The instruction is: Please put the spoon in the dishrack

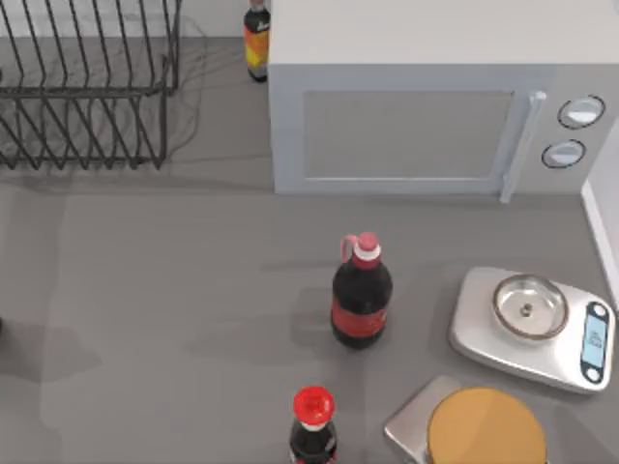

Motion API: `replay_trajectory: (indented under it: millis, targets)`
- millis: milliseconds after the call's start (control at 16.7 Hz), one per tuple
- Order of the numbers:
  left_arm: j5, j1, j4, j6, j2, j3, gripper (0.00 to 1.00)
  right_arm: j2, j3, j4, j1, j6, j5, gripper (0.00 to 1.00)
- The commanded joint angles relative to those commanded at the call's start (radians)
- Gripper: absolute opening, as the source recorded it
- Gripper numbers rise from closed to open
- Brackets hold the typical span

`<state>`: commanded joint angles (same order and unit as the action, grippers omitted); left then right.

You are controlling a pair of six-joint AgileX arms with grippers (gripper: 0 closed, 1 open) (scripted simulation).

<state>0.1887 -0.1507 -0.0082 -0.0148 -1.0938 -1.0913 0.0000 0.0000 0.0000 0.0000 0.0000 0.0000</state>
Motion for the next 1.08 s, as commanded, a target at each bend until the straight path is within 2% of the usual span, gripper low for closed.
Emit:
replay_trajectory:
  millis: [420,600,780,1080]
  targets:
    - [-0.050,0.050,0.559,-0.003,-0.430,0.095,0.00,0.000,0.000,0.000,0.000,0.000,0.000,1.00]
    - [-0.070,0.071,0.741,-0.002,-0.576,0.140,0.00,0.000,0.000,0.000,0.000,0.000,0.000,1.00]
    - [-0.082,0.083,0.830,-0.001,-0.655,0.165,0.00,0.000,0.000,0.000,0.000,0.000,0.000,1.00]
    - [-0.083,0.084,0.839,-0.001,-0.662,0.168,0.00,0.000,0.000,0.000,0.000,0.000,0.000,1.00]
